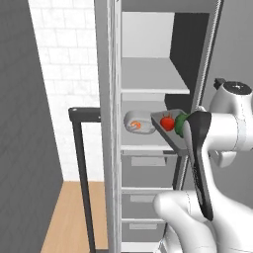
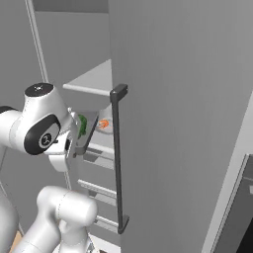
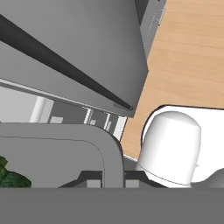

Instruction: Take the meat container that has the shrimp and place it on the second highest rack of the freezer. Then take the vegetable container that has the broccoli and tomato and place it on the highest rack of the freezer.

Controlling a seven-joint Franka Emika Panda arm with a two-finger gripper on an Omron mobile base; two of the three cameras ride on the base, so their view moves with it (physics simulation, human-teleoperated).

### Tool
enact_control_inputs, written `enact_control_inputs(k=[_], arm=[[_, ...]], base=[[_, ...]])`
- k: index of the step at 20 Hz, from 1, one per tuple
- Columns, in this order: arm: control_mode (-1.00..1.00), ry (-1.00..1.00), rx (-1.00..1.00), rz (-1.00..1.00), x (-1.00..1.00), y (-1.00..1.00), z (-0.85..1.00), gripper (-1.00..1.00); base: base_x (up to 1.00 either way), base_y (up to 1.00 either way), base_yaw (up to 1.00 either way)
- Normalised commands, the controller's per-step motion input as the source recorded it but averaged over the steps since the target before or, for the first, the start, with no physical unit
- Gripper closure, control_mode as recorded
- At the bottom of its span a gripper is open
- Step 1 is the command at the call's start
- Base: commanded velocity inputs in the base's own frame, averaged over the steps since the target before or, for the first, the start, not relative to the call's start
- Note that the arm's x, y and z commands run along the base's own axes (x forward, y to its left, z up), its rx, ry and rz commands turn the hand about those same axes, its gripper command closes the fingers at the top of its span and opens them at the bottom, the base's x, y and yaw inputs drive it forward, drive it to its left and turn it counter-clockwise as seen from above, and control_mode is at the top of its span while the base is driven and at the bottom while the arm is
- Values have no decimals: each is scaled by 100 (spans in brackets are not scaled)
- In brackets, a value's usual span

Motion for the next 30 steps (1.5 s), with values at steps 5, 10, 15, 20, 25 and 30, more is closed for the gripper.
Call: enact_control_inputs(k=[5,10,15,20,25,30], arm=[[100,0,0,0,0,0,0,100],[100,0,0,0,0,0,0,100],[100,0,0,0,0,0,0,100],[100,0,0,0,0,0,0,100],[100,0,0,0,0,0,0,100],[-100,0,0,-1,-5,4,0,100]], base=[[3,0,0],[52,12,-11],[32,13,-10],[36,11,-9],[42,8,-10],[2,2,-5]])
